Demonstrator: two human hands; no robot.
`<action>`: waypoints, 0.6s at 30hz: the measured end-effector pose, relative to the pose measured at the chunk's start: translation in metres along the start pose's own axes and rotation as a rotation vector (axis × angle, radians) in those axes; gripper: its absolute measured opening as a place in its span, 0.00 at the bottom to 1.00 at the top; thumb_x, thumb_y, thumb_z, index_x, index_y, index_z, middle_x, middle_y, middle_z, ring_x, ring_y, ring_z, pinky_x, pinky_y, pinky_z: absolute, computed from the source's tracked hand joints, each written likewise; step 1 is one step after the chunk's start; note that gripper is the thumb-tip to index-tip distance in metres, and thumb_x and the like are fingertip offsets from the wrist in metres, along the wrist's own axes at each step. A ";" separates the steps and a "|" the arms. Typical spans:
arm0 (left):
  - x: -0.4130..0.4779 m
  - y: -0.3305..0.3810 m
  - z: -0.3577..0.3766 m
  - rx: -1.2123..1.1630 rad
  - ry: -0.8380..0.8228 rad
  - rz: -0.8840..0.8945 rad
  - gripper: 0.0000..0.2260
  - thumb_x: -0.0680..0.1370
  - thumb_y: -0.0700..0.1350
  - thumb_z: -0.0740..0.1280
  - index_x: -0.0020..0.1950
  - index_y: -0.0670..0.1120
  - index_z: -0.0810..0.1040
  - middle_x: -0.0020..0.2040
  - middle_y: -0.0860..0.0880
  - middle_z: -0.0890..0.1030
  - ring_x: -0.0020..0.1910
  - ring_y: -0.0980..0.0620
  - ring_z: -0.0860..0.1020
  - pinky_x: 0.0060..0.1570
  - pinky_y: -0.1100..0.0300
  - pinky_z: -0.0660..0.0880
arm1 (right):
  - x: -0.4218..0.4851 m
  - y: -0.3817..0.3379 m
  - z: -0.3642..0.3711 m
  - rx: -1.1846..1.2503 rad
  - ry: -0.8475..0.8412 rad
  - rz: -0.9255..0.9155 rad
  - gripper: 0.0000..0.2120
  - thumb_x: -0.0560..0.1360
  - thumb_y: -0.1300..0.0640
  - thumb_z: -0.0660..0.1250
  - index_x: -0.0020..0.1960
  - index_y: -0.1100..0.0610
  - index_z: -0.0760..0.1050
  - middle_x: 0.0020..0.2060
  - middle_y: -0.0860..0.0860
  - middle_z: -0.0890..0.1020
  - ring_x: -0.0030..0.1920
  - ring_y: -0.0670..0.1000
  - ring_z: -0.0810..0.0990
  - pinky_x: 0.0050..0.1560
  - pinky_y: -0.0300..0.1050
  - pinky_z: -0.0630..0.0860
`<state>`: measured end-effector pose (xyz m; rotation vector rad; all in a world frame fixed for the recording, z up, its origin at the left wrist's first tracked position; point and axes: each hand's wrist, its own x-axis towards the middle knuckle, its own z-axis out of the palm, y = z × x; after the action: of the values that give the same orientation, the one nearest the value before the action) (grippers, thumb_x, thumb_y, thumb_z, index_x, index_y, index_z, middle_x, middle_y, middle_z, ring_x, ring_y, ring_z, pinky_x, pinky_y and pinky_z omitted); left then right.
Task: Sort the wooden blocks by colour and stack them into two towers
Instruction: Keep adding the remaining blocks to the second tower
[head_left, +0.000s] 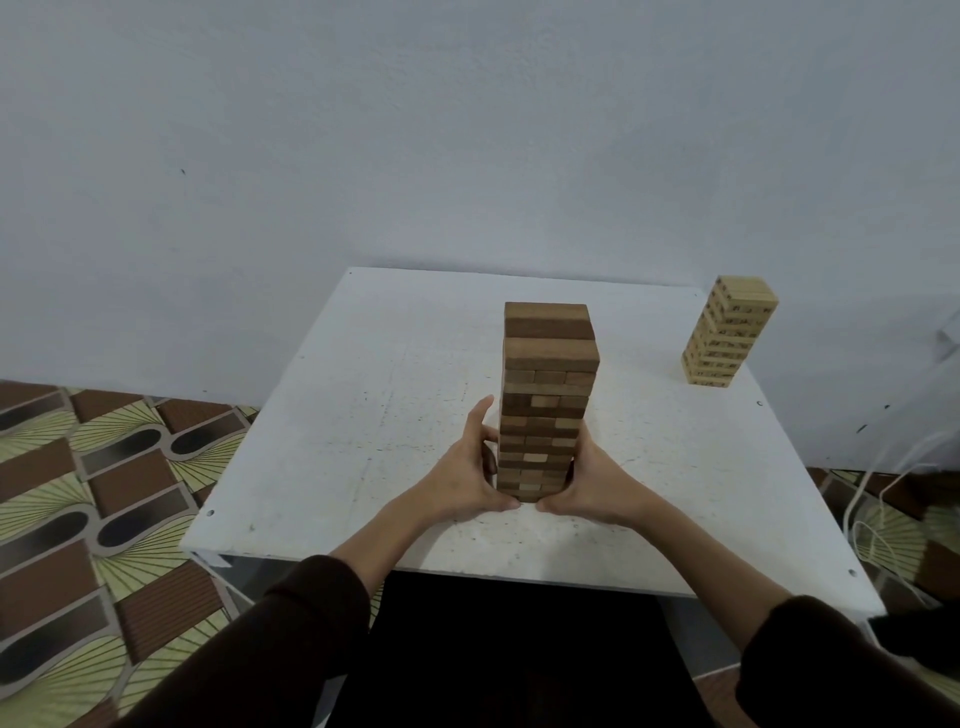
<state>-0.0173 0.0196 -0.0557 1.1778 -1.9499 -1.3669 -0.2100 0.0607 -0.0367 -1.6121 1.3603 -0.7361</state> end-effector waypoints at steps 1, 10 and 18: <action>0.000 0.000 0.000 0.003 -0.002 0.000 0.53 0.62 0.38 0.79 0.76 0.54 0.48 0.59 0.49 0.73 0.53 0.47 0.78 0.51 0.49 0.79 | 0.000 0.000 0.000 -0.003 0.000 0.000 0.48 0.63 0.68 0.76 0.71 0.48 0.51 0.58 0.49 0.72 0.52 0.37 0.77 0.43 0.31 0.77; -0.003 -0.004 -0.003 -0.007 0.013 0.003 0.54 0.61 0.39 0.80 0.76 0.56 0.48 0.60 0.50 0.73 0.53 0.48 0.79 0.51 0.49 0.79 | 0.001 -0.003 0.005 0.026 0.002 -0.025 0.47 0.63 0.69 0.76 0.71 0.49 0.52 0.57 0.51 0.74 0.53 0.40 0.77 0.45 0.34 0.78; 0.000 -0.006 -0.015 -0.013 0.009 0.001 0.52 0.61 0.41 0.79 0.76 0.53 0.49 0.60 0.49 0.74 0.54 0.52 0.78 0.54 0.51 0.78 | 0.012 -0.007 0.011 0.035 -0.005 -0.037 0.48 0.63 0.68 0.76 0.71 0.48 0.52 0.58 0.52 0.73 0.54 0.45 0.78 0.47 0.36 0.78</action>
<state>-0.0031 0.0113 -0.0547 1.1747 -1.9322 -1.3692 -0.1948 0.0521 -0.0362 -1.6140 1.3099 -0.7733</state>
